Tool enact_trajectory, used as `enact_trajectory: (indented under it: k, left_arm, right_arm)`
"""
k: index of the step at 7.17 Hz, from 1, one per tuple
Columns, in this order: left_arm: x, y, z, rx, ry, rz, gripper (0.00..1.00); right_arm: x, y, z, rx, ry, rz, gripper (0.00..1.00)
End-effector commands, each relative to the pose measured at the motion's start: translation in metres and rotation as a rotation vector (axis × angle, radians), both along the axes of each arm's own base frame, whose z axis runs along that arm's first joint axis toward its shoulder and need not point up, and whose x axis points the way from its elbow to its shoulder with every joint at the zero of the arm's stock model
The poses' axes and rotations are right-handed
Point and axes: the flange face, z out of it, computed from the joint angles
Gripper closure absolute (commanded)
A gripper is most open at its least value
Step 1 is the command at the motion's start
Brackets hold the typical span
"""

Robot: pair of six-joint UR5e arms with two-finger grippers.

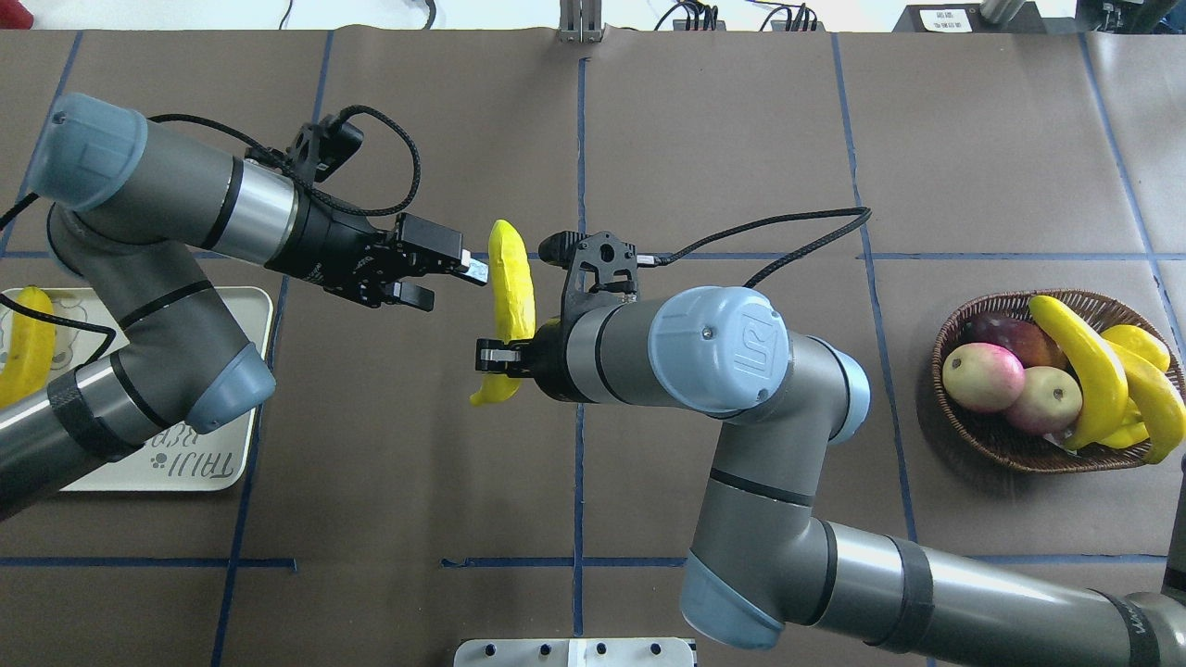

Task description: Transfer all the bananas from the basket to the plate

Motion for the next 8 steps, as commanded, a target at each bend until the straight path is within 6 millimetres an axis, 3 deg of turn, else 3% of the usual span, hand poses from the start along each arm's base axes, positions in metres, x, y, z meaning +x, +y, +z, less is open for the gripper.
enact_trajectory:
  k: [1,2,3,5,6,7,8]
  left_arm:
    - [0.0227,0.0119,-0.0118,-0.015,0.011,-0.001,0.0]
    - [0.0266,0.0124,-0.0087,-0.02,0.006,0.003,0.01]
    - [0.0288,0.0142,-0.0086,-0.023,0.004,0.008,0.13]
    - [0.028,0.0151,-0.0099,-0.046,0.008,0.01,0.68]
    - [0.0262,0.0167,-0.0121,-0.077,0.013,0.011,0.89]
    - [0.0254,0.016,-0.0092,-0.093,0.008,0.008,0.96]
    - [0.0247,0.0153,-0.0092,-0.095,0.008,0.006,0.98]
  right_arm:
    - [-0.01,0.0058,-0.0131,-0.001,-0.013,-0.006,0.97]
    - [-0.0106,0.0067,-0.0131,-0.001,-0.013,-0.008,0.97]
    - [-0.0118,0.0094,-0.017,0.001,-0.019,-0.013,0.96]
    - [-0.0117,0.0105,-0.0178,0.001,-0.022,-0.014,0.93]
    - [-0.0112,0.0107,-0.0184,0.001,-0.023,-0.014,0.8]
    - [-0.0112,0.0107,-0.0184,0.001,-0.023,-0.014,0.51]
    - [-0.0097,0.0116,-0.0191,-0.003,-0.028,-0.016,0.02]
